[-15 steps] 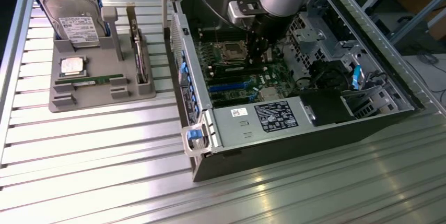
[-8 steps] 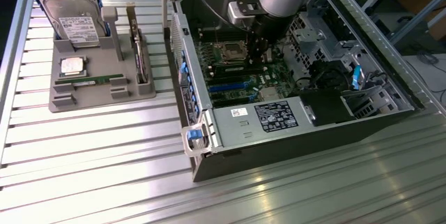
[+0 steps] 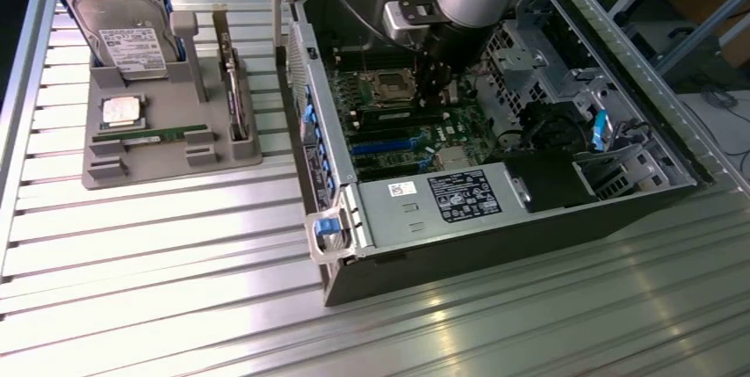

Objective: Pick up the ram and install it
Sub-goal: 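Insert the ram into the slot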

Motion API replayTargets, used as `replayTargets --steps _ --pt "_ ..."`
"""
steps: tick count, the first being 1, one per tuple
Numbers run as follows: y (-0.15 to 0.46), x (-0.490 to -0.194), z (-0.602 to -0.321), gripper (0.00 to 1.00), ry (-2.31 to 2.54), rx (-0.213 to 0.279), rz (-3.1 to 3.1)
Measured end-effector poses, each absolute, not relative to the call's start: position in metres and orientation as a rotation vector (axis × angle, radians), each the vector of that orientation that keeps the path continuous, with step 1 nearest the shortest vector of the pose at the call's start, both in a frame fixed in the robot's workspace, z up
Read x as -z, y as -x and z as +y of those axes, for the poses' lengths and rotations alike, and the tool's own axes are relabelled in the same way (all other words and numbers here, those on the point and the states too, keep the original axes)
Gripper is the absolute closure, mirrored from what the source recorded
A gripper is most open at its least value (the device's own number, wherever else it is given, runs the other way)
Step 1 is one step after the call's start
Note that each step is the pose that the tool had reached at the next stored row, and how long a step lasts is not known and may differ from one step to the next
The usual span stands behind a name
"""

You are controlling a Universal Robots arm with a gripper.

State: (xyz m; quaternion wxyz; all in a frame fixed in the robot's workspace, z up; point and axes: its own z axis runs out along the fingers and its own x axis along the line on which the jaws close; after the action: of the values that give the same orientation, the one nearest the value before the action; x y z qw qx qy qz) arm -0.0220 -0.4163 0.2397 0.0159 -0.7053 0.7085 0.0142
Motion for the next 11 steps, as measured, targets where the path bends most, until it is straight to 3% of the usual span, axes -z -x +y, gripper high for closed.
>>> replayTargets --steps 11 --pt "0.0215 -0.238 -0.416 0.88 2.194 -0.044 2.203"
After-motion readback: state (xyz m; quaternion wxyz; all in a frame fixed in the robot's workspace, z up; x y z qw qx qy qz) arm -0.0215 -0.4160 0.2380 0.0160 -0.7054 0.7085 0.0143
